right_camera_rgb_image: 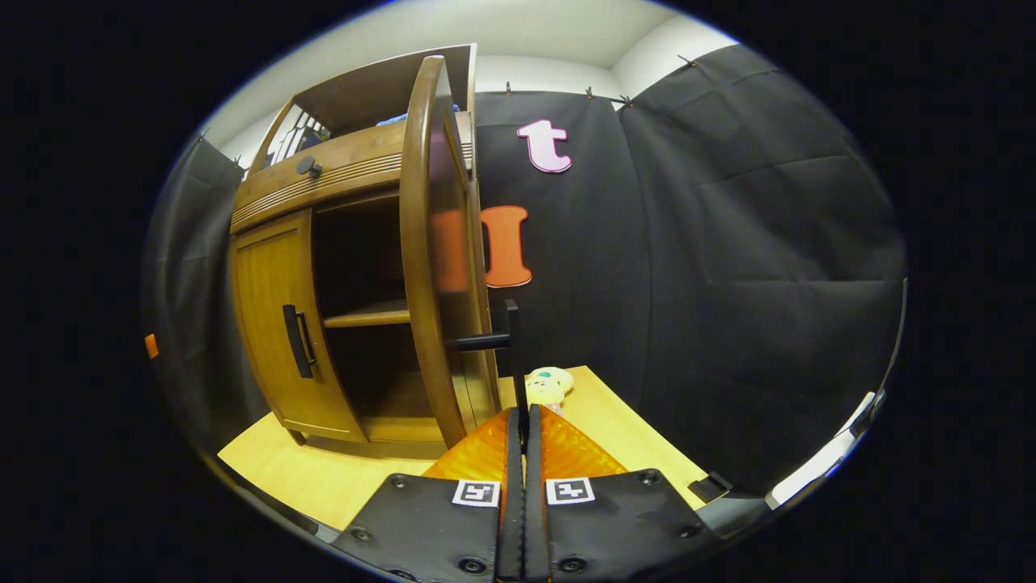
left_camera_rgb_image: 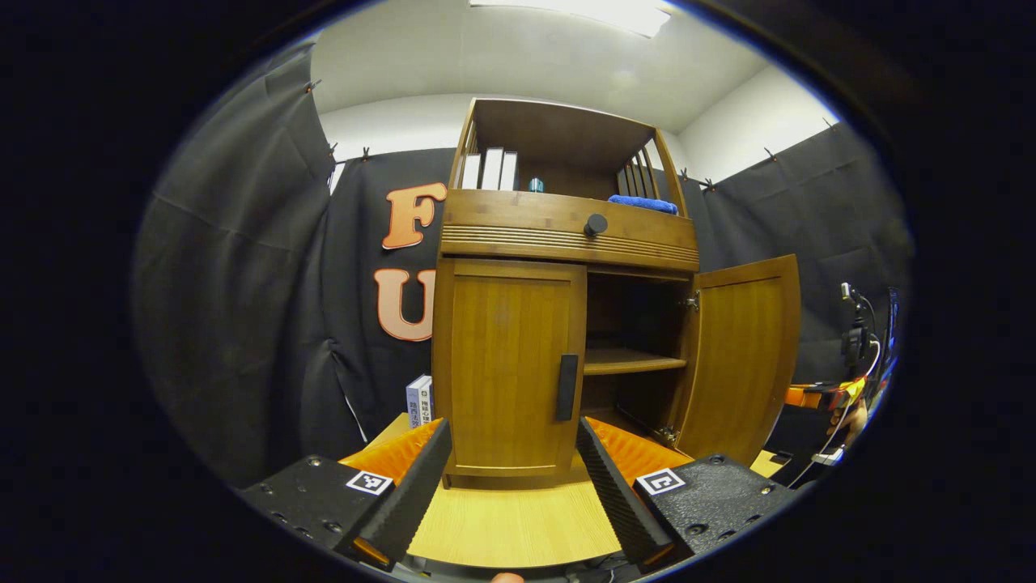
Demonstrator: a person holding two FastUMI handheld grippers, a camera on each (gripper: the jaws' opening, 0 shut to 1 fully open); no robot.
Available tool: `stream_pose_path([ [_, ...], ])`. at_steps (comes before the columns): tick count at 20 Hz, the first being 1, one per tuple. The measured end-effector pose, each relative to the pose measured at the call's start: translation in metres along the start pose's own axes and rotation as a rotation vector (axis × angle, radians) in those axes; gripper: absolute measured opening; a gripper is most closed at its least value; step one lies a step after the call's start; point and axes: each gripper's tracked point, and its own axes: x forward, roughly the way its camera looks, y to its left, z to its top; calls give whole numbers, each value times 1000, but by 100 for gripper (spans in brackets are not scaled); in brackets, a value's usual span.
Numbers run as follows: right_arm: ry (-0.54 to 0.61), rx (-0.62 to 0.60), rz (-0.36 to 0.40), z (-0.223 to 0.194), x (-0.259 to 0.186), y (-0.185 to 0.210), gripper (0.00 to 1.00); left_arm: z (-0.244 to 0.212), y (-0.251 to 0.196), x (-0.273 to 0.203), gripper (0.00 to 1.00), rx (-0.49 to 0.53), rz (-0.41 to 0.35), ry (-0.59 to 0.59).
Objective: Open the right door of the double-door shoe cabinet with the right hand, and open the left door with the left hand.
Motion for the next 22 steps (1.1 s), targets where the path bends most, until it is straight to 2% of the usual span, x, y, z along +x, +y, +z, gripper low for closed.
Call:
stream_pose_path([
  [1, -1, 1, -9, 0, -1, -6, 7, 0, -1, 2, 92, 0, -1, 1],
  [2, -4, 0, -20, 1, -4, -11, 12, 0, -2, 3, 92, -2, -3, 2],
  [5, -14, 2, -52, 3, -9, -31, 12, -3, -7, 8, 92, -6, -12, 6],
  [8, 5, 34, -22, -4, -14, -29, 3, -9, -10, 15, 92, 0, -13, 14],
  [9, 6, 23, -28, -6, -15, -30, 8, -11, -11, 18, 92, -1, -14, 19],
  [11, -3, 1, -36, -5, -17, -30, 7, -18, -15, 25, 92, -6, -17, 33],
  [12, -9, -3, -37, -4, -19, -30, 12, -22, -16, 29, 92, -6, -20, 39],
  [13, -18, -5, -38, -2, -21, -29, 12, -24, -17, 34, 92, -2, -24, 43],
  [15, -42, -12, -55, 3, -25, -33, 3, -30, -19, 51, 94, 2, -29, 55],
  [16, -55, -18, -67, 6, -26, -36, 8, -34, -21, 60, 94, -1, -33, 63],
  [18, -68, -19, -76, 8, -28, -40, 8, -42, -27, 74, 92, -12, -42, 77],
  [19, -71, -16, -75, 8, -29, -40, 13, -45, -30, 83, 94, -20, -48, 80],
  [20, -71, -13, -73, 8, -31, -40, 17, -49, -33, 92, 92, -29, -52, 85],
  [21, -70, -8, -74, 6, -32, -41, 11, -52, -35, 101, 92, -35, -55, 89],
  [22, -72, -4, -74, 6, -32, -42, 19, -55, -36, 106, 94, -40, -57, 89],
])
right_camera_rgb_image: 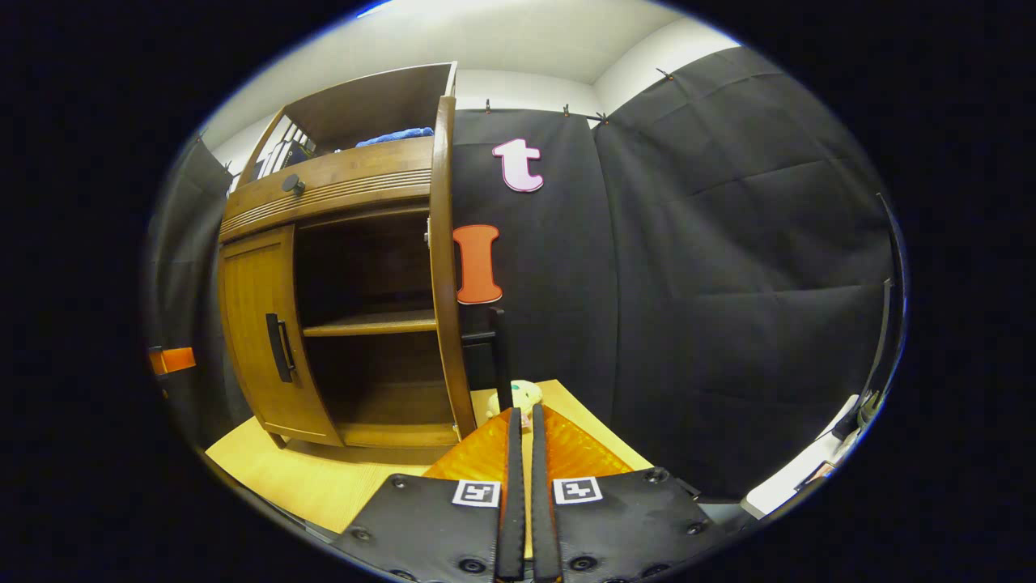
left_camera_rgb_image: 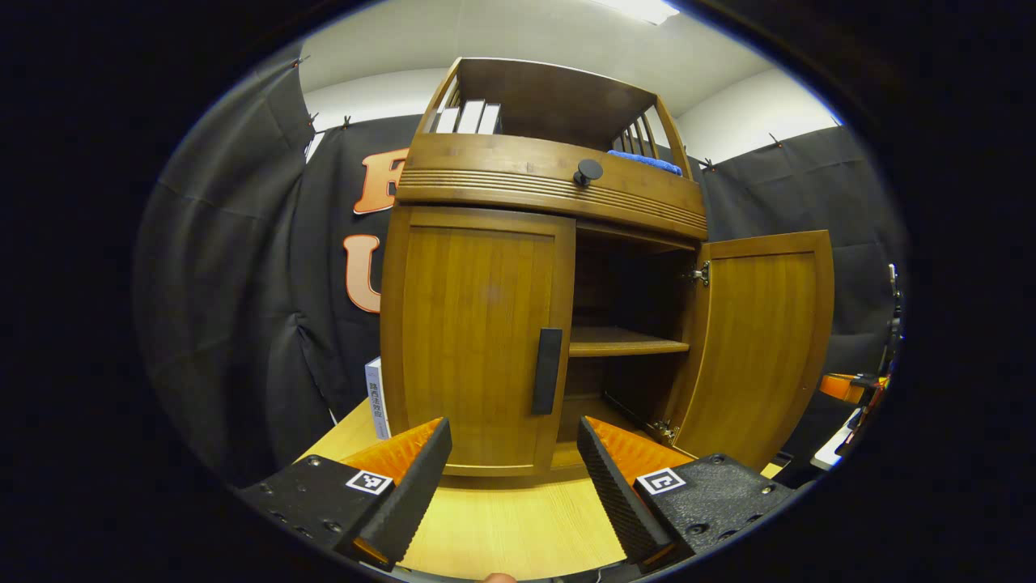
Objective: Open the right door of the double-door shoe cabinet with the right hand, and open the left door with the left hand.
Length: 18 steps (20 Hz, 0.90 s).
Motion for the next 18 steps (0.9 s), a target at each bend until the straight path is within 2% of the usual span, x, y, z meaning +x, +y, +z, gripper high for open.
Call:
stream_pose_path([
  [1, -3, 3, -5, 0, -1, -3, 5, 0, -2, 9, 94, -1, -5, -1],
  [3, -10, 6, -14, 2, 1, -8, 21, -1, -11, 26, 97, -2, -17, 1],
  [4, -10, 5, -14, 2, 1, -8, 13, -3, -14, 34, 92, -3, -22, 6],
  [5, -10, 4, -17, 2, 4, -10, 22, -6, -16, 40, 92, -5, -25, 9],
  [6, -10, 4, -18, 1, 4, -13, 17, -9, -18, 48, 92, -6, -28, 12],
  [9, -15, 14, -19, 1, 5, -16, 20, -14, -23, 70, 92, -10, -28, 26],
  [10, -15, 17, -16, 1, 6, -17, 31, -15, -25, 78, 92, -10, -29, 31],
  [11, -16, 18, -16, 0, 8, -18, 24, -18, -27, 85, 92, -10, -31, 33],
  [14, -17, 15, -16, -1, 11, -21, 16, -29, -30, 111, 92, -8, -32, 44],
  [17, -26, 24, -12, 1, 14, -25, 16, -34, -32, 134, 95, 4, -14, 44],
  [18, -32, 23, -20, 3, 14, -27, 24, -34, -32, 143, 94, 7, -7, 42],
])
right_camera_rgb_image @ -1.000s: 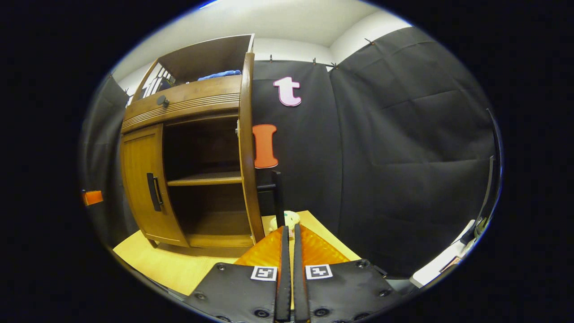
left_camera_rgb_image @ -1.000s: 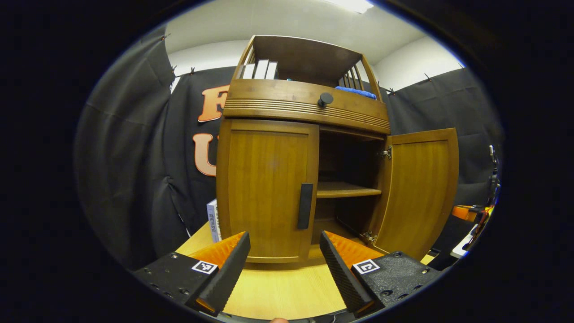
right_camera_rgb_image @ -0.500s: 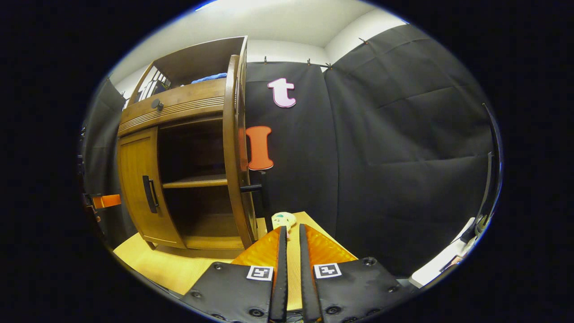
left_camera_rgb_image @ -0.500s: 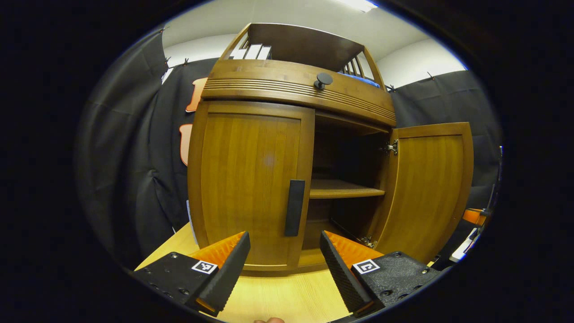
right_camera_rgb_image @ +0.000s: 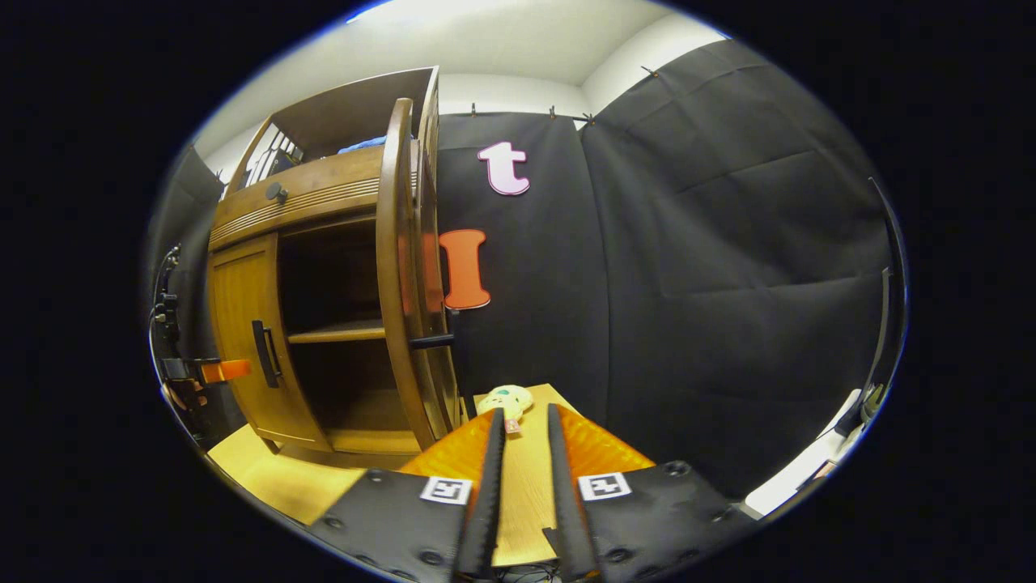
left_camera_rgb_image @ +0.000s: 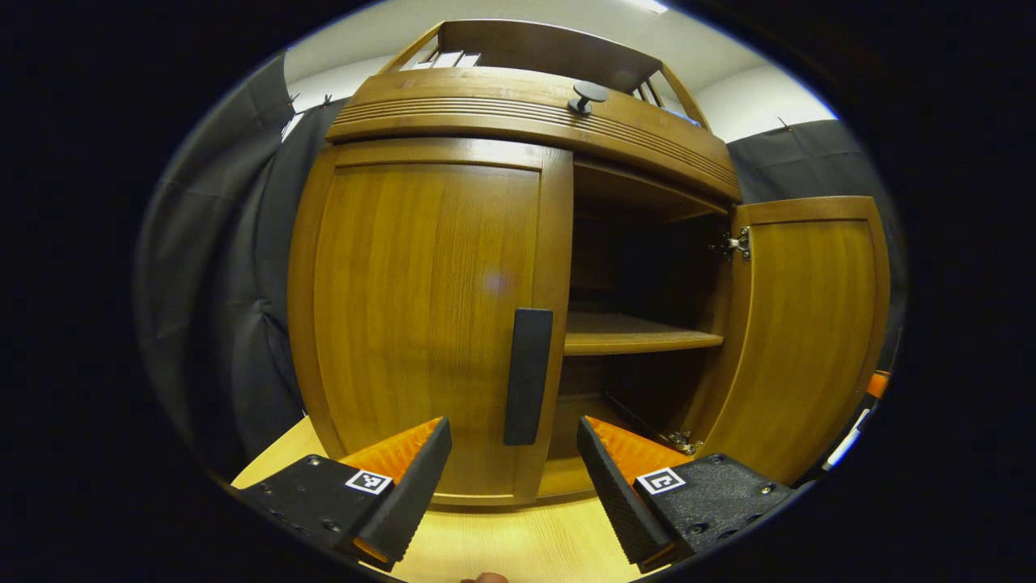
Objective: Open the right door of the double-door shoe cabinet with the right hand, and open the left door with the left hand.
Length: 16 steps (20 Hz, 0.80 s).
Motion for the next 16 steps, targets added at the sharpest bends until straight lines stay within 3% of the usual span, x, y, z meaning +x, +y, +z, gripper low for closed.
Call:
stream_pose_path([
  [3, -24, -9, -33, 5, 3, -11, 49, 2, -3, 23, 92, 3, 1, -10],
  [13, -54, 4, -59, 7, 8, -20, 89, -2, -5, 71, 92, 27, 19, -9],
  [15, -61, 12, -64, 8, 9, -21, 89, 1, 0, 75, 92, 30, 33, -19],
  [16, -64, 14, -65, 9, 10, -22, 89, 3, 3, 76, 84, 30, 40, -25],
])
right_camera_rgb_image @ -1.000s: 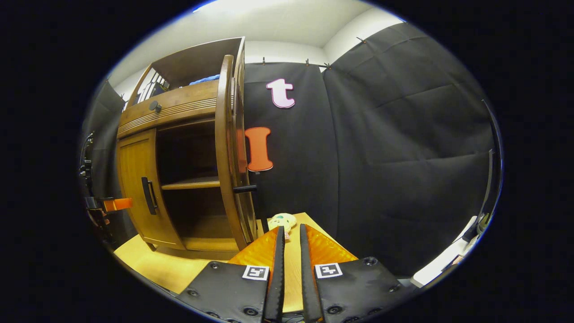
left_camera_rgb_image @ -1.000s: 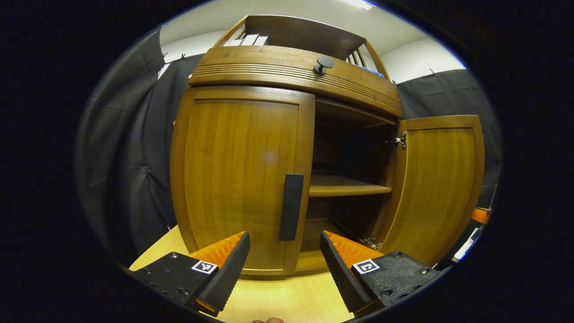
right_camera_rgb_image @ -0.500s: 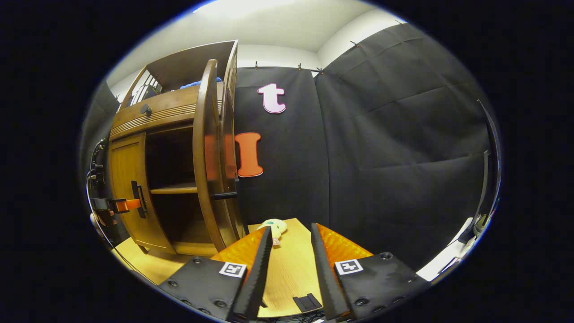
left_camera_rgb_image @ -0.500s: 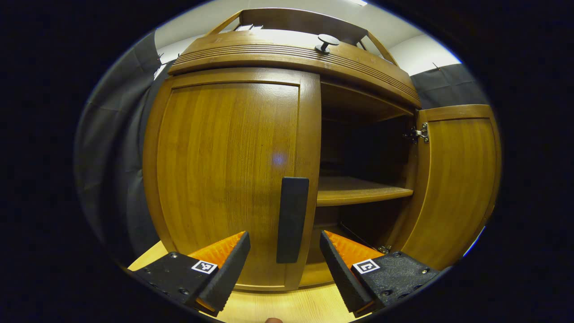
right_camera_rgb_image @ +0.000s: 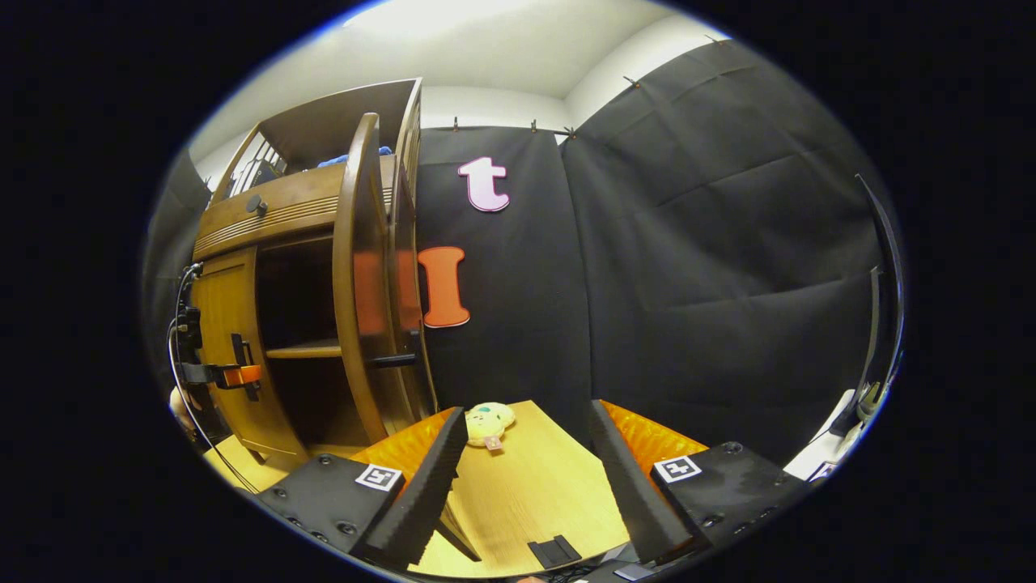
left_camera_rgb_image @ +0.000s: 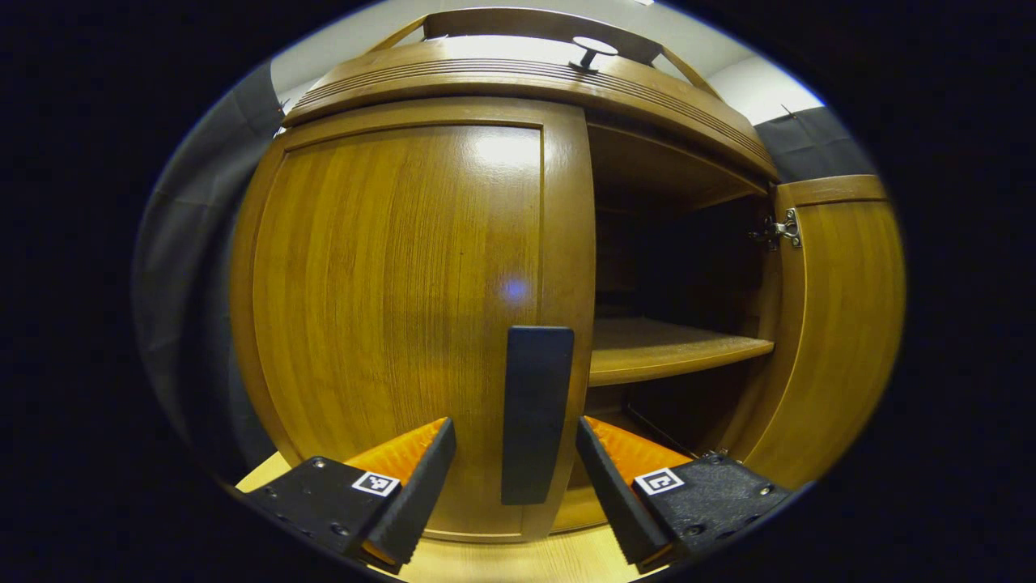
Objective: Open the right door of the double-door shoe cabinet with the right hand, and open the left door with the left hand.
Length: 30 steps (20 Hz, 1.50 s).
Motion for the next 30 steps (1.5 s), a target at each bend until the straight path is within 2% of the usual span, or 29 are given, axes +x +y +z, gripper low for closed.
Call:
stream_pose_path([
  [3, 0, 0, -5, -2, -2, -1, 89, -1, -3, 3, 61, -19, -9, 3],
  [4, 0, -1, -6, -1, -2, -1, 89, -1, -5, 5, 59, -26, -16, 5],
  [5, 0, -3, -8, 0, -3, -2, 93, -1, -7, 5, 55, -38, -31, 5],
  [6, -1, -5, -11, 1, -5, -3, 98, -1, -10, 5, 48, -47, -30, 8],
  [8, -4, -13, -16, 1, -8, -3, 98, -4, -11, 1, 34, -15, -27, 14],
  [9, -7, -17, -19, 1, -10, -3, 98, -3, -11, -3, 31, 0, -26, 13],
  [14, -4, -31, -15, 5, -20, 5, 98, -3, -10, -22, 24, -22, -72, 9],
  [21, -23, -61, -9, 15, -41, 19, 98, -1, -2, -60, 23, -30, -135, 11],
  [30, -37, -83, 11, 24, -60, 39, 98, 0, 16, -116, 24, -39, -169, 9],
])
